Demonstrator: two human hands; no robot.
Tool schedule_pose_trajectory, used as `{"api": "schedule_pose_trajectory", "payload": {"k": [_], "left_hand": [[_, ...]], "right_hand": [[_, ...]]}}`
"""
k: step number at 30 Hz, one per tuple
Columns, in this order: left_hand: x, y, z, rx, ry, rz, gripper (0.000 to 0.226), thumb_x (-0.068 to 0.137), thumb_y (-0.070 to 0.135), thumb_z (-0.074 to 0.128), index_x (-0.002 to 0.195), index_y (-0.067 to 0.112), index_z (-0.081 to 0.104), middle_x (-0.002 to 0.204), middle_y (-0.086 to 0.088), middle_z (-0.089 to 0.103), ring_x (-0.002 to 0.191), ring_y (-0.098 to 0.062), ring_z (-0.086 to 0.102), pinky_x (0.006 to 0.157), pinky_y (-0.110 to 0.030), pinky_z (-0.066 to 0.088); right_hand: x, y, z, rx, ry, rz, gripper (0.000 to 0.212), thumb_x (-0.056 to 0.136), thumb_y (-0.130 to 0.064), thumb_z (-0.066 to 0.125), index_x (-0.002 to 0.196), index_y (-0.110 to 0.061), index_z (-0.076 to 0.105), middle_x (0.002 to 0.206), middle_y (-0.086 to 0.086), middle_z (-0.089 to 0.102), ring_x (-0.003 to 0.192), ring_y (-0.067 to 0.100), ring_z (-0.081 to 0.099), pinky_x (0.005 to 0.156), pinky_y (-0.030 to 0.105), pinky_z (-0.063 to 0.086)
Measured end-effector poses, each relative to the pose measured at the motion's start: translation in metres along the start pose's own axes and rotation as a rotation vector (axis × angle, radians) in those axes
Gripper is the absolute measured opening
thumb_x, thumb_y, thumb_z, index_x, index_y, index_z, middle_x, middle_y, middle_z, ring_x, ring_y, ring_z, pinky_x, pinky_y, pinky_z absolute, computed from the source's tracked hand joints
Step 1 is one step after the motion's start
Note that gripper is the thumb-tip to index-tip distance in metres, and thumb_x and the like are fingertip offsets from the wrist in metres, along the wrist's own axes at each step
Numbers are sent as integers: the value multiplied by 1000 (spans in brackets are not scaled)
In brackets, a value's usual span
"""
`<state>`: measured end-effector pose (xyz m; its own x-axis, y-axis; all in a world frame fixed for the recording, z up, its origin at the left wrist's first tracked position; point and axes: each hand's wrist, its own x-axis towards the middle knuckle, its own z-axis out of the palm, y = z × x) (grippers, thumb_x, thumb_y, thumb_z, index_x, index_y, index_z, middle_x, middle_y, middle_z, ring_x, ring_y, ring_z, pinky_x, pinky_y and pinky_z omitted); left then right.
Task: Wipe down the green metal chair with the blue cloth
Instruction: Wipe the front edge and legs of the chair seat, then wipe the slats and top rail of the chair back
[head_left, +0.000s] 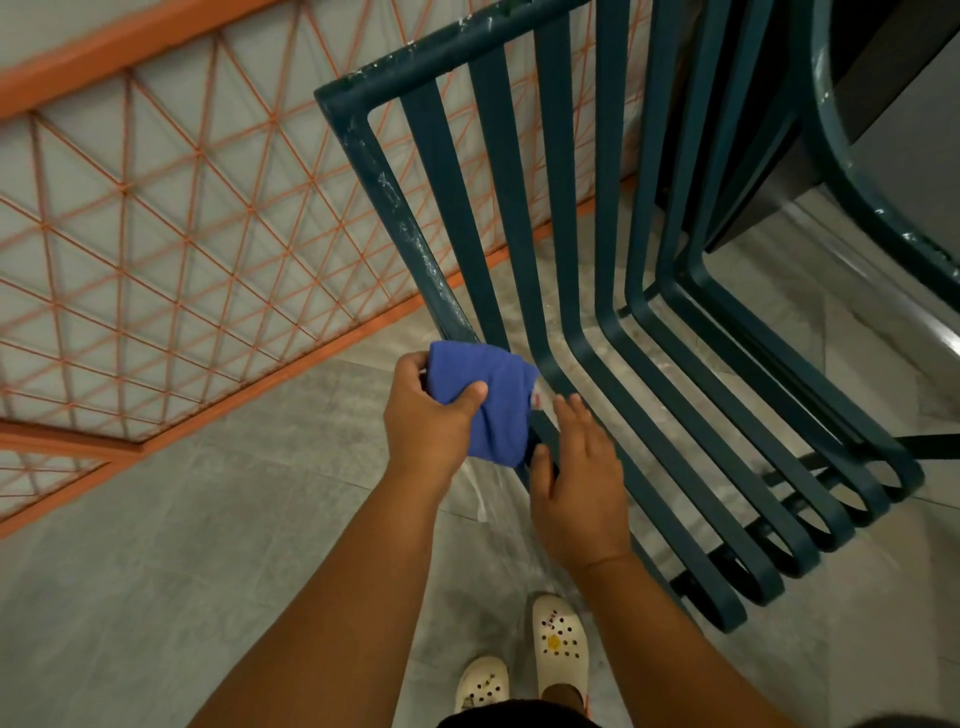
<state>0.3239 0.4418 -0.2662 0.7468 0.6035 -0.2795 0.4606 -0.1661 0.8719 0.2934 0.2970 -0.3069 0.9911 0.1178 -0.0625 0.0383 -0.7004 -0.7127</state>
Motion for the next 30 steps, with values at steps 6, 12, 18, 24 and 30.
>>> {"api": "schedule_pose_trajectory", "payload": {"k": [6, 12, 18, 24, 30], "left_hand": [[2, -5, 11, 398, 309, 245, 45, 69, 38, 80, 99, 18, 52, 107, -2, 46, 94, -14, 44, 68, -26, 44], [-20, -10, 35, 239, 103, 230, 34, 77, 36, 74, 92, 25, 46, 103, 3, 42, 81, -10, 52, 61, -8, 38], [14, 7, 23, 231, 174, 271, 35, 75, 29, 78, 84, 13, 48, 96, -1, 46, 70, -3, 43, 62, -5, 37], [20, 13, 23, 261, 187, 271, 47, 70, 32, 81, 92, 10, 46, 100, -3, 47, 71, -2, 42, 58, -6, 36], [13, 8, 24, 289, 130, 237, 51, 69, 37, 81, 95, 13, 44, 99, -1, 46, 75, -7, 44, 55, -5, 37]], "right_hand": [[0, 1, 8, -199, -64, -34, 57, 94, -45, 22, 147, -25, 31, 151, 2, 39, 140, 21, 34, 113, 43, 28], [2, -4, 4, -143, -53, -104, 47, 94, -37, 27, 129, -22, 55, 75, -7, 67, 58, 5, 53, 62, 34, 54], [0, -2, 8, -244, 4, -131, 48, 94, -33, 32, 131, -14, 56, 79, -3, 71, 60, 11, 62, 61, 31, 53], [6, 1, 15, -281, -135, -198, 58, 96, -32, 19, 151, -16, 20, 154, 2, 31, 134, 17, 44, 101, 42, 47], [24, -4, 23, -249, -262, -219, 59, 97, -34, 7, 152, -18, -6, 159, -3, -7, 148, 12, -3, 121, 35, 7]]}}
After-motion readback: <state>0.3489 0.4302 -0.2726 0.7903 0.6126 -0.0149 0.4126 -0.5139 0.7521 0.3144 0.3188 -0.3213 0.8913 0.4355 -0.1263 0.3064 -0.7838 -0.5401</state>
